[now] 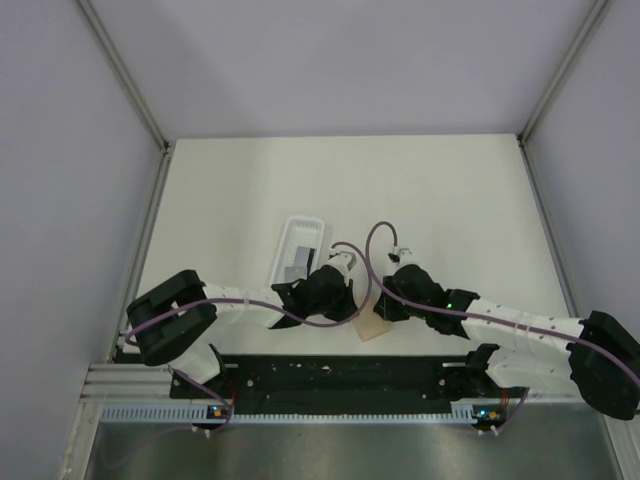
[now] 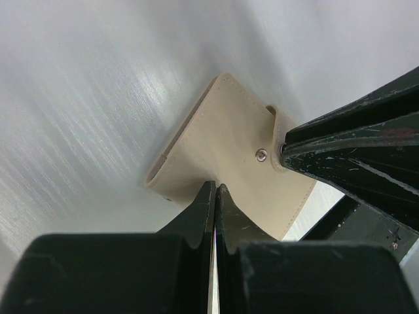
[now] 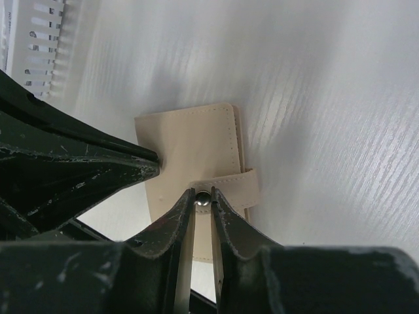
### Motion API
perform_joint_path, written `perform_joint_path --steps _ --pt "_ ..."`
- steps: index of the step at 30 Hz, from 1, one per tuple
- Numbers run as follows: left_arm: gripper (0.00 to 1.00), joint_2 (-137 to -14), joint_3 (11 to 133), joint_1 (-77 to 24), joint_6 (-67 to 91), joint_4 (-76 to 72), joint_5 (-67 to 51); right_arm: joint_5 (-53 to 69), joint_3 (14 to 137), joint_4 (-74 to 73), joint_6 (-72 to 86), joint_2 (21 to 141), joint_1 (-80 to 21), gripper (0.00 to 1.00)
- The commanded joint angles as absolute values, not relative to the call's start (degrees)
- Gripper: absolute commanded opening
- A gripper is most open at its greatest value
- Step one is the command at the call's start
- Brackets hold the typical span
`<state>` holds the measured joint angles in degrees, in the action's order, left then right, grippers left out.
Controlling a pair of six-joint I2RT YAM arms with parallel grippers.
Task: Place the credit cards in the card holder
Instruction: Close the card holder at the center of the board.
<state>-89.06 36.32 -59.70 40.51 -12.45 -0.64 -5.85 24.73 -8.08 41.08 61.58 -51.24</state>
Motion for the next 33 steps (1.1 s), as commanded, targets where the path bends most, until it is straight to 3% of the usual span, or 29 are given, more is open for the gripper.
perform_joint_path --steps 1,33 --pt "0.00 -89.6 36.5 -59.7 40.7 -13.9 -1.7 -5.2 24.9 -4.8 40.4 62.4 -50.8 0.16" --pt "0.00 -89.3 36.6 -59.8 40.8 -13.6 -1.5 -4.9 26.2 -6.2 40.0 65.6 -50.8 0.15"
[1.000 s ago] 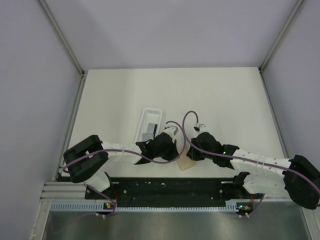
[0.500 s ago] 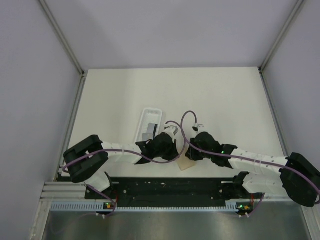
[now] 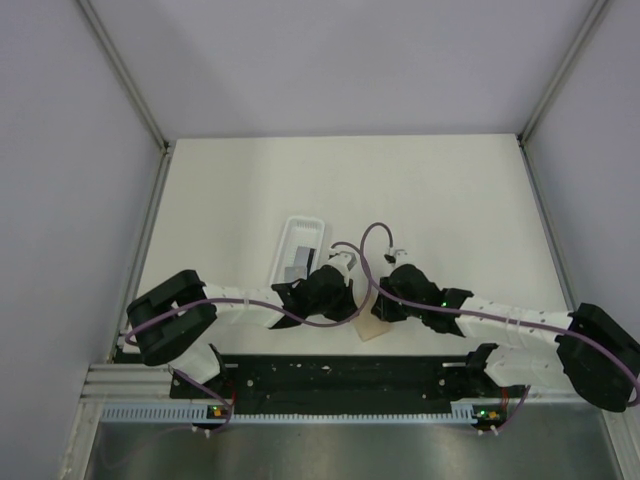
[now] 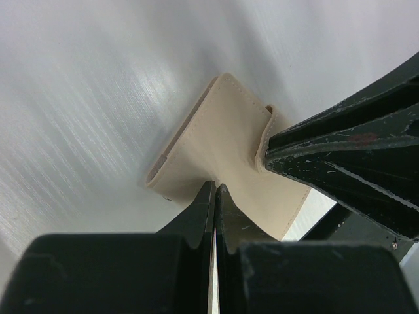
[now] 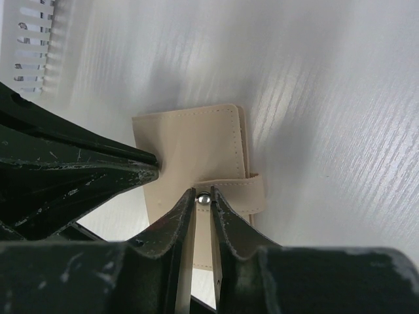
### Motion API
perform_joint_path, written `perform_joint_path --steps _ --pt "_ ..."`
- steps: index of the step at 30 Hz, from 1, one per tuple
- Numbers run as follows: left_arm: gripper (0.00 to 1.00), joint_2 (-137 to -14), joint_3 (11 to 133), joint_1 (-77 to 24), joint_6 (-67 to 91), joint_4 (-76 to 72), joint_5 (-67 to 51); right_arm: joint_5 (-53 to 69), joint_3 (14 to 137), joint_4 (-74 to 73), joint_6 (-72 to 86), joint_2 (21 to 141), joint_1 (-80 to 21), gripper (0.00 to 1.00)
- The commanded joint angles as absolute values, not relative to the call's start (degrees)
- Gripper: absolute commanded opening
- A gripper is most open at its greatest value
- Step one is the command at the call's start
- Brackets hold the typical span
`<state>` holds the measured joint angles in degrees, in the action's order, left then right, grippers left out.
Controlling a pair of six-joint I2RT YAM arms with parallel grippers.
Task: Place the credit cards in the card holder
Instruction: Close the card holder at the center of the board.
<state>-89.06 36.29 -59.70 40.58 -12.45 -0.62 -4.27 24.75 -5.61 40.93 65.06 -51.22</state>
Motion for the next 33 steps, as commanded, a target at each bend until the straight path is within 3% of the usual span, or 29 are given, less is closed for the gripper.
perform_joint_path --steps 1,33 --pt "0.00 -89.3 36.6 -59.8 40.9 -13.5 -1.6 -4.8 26.3 -6.2 39.8 65.8 -50.9 0.14" --pt "0.00 -89.2 36.2 -59.7 41.0 -13.7 -1.1 -4.9 29.6 -15.1 38.5 70.9 -53.1 0.05"
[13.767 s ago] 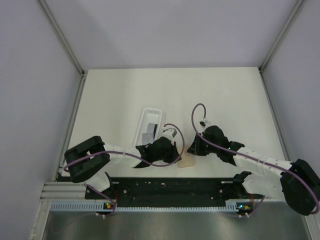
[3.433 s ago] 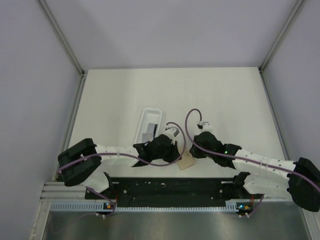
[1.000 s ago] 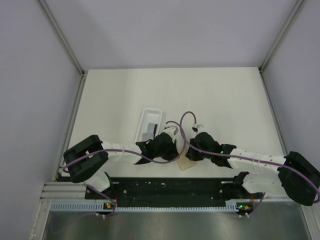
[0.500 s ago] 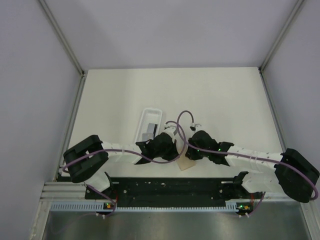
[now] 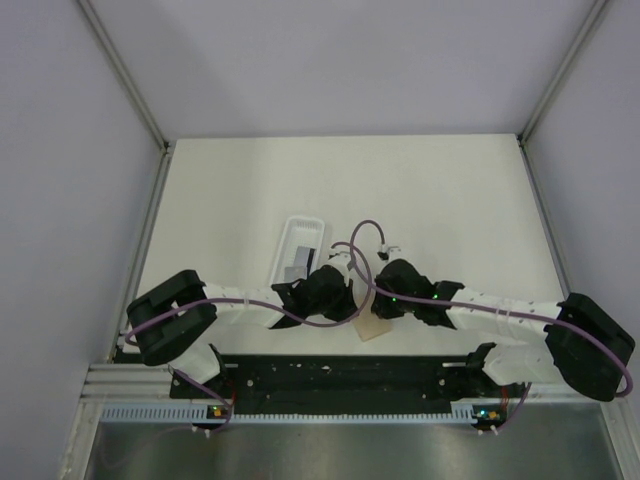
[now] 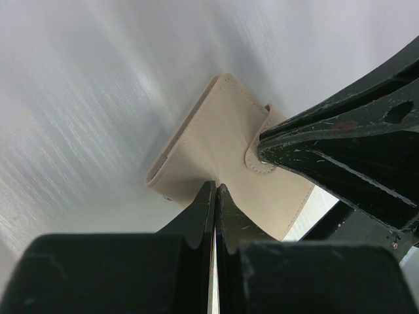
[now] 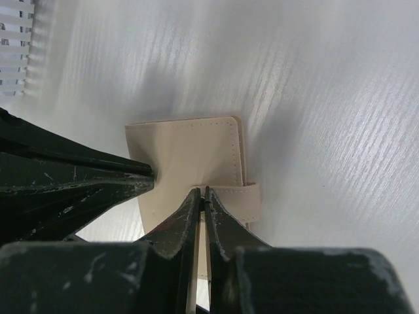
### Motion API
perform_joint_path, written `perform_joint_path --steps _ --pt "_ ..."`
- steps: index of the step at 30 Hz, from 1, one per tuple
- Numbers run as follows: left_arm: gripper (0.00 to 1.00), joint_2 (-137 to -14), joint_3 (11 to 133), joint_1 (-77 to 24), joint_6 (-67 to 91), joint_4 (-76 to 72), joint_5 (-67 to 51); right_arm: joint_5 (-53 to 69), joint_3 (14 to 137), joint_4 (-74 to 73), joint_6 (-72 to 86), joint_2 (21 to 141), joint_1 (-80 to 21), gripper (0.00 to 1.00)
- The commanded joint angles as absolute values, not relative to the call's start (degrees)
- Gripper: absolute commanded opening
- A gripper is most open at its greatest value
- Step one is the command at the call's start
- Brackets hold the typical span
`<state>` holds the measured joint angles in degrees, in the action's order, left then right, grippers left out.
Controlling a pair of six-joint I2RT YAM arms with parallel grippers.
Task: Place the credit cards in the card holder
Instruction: Close the card holder at the center of the board.
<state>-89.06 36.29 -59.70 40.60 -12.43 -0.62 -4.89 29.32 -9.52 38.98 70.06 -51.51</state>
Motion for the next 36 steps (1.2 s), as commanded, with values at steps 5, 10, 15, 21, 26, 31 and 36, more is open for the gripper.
perform_joint_path --steps 5,10,15,21,26,31,36 --pt "0.00 -88.8 36.3 -59.8 41.2 -13.5 -1.1 -7.1 28.5 -15.1 39.5 69.6 -54.7 0.05" --pt "0.00 -85.3 37.0 -59.8 41.3 -12.5 -1.2 -8.5 26.9 -14.6 40.3 68.0 -54.9 0.05" --pt "0.00 -81.6 38.1 -59.9 40.6 -10.5 -1.5 -9.2 26.4 -14.4 40.3 67.7 -54.9 0.05" --pt "0.00 -81.4 37.0 -61.1 41.7 -12.6 -4.9 -9.2 25.9 -13.8 40.4 67.7 -54.9 0.05" --pt "0.00 -82.7 35.7 -63.5 43.2 -14.4 -4.9 -9.3 26.0 -13.5 40.4 67.8 -54.9 0.05" --pt "0.00 -84.5 34.7 -64.8 44.6 -15.6 -4.4 -9.1 26.4 -13.5 40.3 68.1 -54.9 0.06" --pt "0.00 -86.2 34.1 -64.9 45.4 -15.9 -3.0 -8.9 26.5 -13.4 40.3 68.2 -54.9 0.06"
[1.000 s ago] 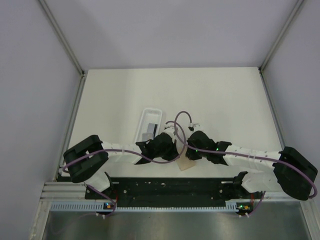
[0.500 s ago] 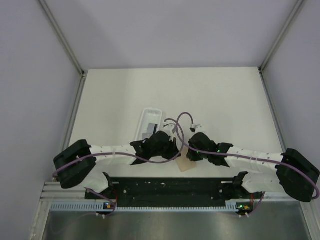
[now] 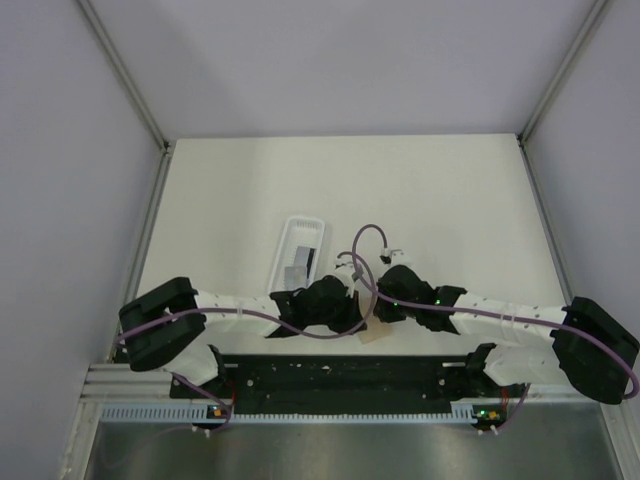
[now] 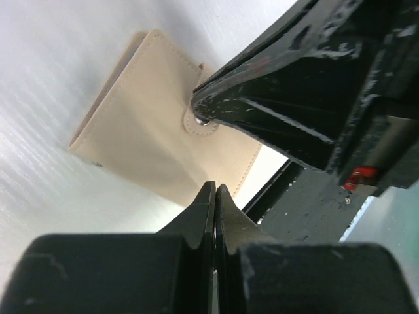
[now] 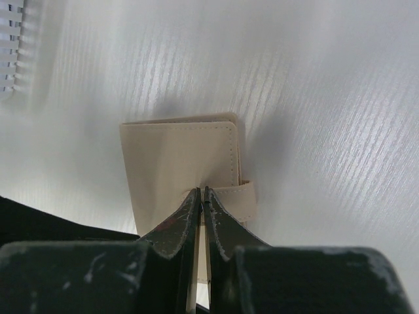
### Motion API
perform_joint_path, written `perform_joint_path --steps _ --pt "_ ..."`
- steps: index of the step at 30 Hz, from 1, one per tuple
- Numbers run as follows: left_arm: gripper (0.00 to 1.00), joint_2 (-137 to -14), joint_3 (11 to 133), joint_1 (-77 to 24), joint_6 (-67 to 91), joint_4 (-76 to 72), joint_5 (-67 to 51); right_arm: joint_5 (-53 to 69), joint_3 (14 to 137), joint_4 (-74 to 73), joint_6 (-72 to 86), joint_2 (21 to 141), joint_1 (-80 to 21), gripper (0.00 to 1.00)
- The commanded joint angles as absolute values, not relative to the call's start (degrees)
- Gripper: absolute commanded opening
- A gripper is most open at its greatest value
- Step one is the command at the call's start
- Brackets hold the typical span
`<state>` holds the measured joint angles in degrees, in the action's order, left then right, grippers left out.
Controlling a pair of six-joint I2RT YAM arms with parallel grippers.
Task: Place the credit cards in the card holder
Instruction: Close the card holder at the center of the board.
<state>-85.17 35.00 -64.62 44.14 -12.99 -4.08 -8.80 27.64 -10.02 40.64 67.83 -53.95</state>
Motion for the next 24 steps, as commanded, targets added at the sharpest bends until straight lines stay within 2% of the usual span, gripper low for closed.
perform_joint_path --steps 1,6,13,24 --pt "0.00 -86.5 34.1 -64.9 45.7 -15.8 -2.6 -8.8 26.5 -13.4 40.3 67.9 -55.0 0.06" --pt "0.00 -88.3 34.5 -64.9 46.5 -15.6 -1.4 -8.4 26.3 -13.4 40.3 67.3 -54.9 0.07" --pt "0.00 -90.1 34.4 -64.9 47.2 -15.8 -1.3 -7.5 26.2 -13.4 40.5 65.2 -54.9 0.15" --pt "0.00 -89.7 34.4 -64.9 47.3 -15.6 -1.1 -7.3 25.8 -13.3 41.0 63.9 -54.9 0.13"
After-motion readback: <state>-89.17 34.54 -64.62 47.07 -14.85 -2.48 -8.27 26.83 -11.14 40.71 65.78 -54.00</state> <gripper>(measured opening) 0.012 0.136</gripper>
